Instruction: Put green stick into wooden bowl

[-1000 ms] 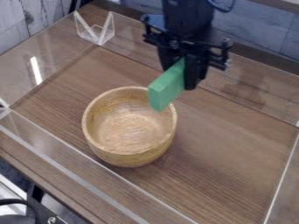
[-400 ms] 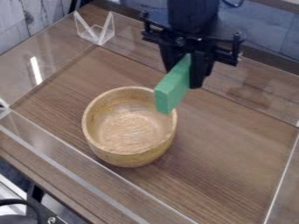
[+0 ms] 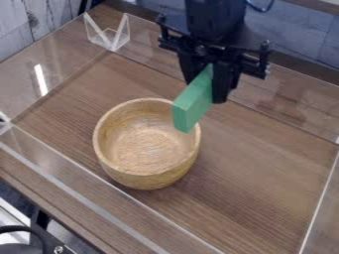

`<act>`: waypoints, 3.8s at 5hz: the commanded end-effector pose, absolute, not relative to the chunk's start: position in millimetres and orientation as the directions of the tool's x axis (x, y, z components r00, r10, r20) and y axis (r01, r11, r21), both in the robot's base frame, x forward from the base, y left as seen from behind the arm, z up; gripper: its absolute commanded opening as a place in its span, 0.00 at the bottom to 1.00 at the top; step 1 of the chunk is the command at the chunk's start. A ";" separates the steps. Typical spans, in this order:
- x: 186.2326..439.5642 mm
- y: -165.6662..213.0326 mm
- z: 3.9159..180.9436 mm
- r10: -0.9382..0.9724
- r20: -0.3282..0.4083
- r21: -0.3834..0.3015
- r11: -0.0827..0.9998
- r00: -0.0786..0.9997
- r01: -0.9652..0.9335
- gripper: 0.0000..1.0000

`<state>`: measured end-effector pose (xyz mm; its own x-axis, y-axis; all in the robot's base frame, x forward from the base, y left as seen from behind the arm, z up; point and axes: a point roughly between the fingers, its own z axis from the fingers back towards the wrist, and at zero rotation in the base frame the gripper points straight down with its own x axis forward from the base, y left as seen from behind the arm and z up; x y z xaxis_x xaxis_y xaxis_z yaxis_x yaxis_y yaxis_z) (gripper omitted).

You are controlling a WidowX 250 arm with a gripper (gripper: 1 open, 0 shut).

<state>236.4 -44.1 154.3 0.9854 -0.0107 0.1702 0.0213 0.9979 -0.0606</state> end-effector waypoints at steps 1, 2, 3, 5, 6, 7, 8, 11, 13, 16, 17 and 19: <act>241.3 -43.7 155.4 -0.026 0.192 -0.061 0.997 0.981 0.038 0.00; 240.8 -38.1 158.7 -0.024 0.189 -0.058 0.998 0.982 0.036 0.00; 241.5 -39.5 162.6 -0.030 0.190 -0.059 0.997 0.981 0.042 0.00; 244.2 -37.6 164.9 -0.122 0.180 -0.050 0.990 0.976 0.133 0.00; 240.9 -24.0 159.4 -0.113 0.167 -0.042 0.992 0.979 0.122 0.00; 238.2 -16.2 153.1 -0.115 0.157 -0.033 0.992 0.981 0.122 0.00; 230.8 -15.4 144.5 -0.137 0.149 -0.026 0.989 0.979 0.142 0.00; 224.1 3.2 130.5 -0.221 0.123 -0.035 0.973 0.967 0.227 1.00; 222.0 15.8 119.8 -0.162 0.120 -0.044 0.985 0.979 0.169 0.00; 217.7 29.6 125.5 -0.162 0.112 -0.050 0.984 0.980 0.169 0.00; 222.7 39.8 139.0 -0.124 0.124 -0.023 0.992 0.985 0.128 1.00; 234.6 33.7 136.7 -0.004 0.150 0.007 1.000 0.989 0.003 1.00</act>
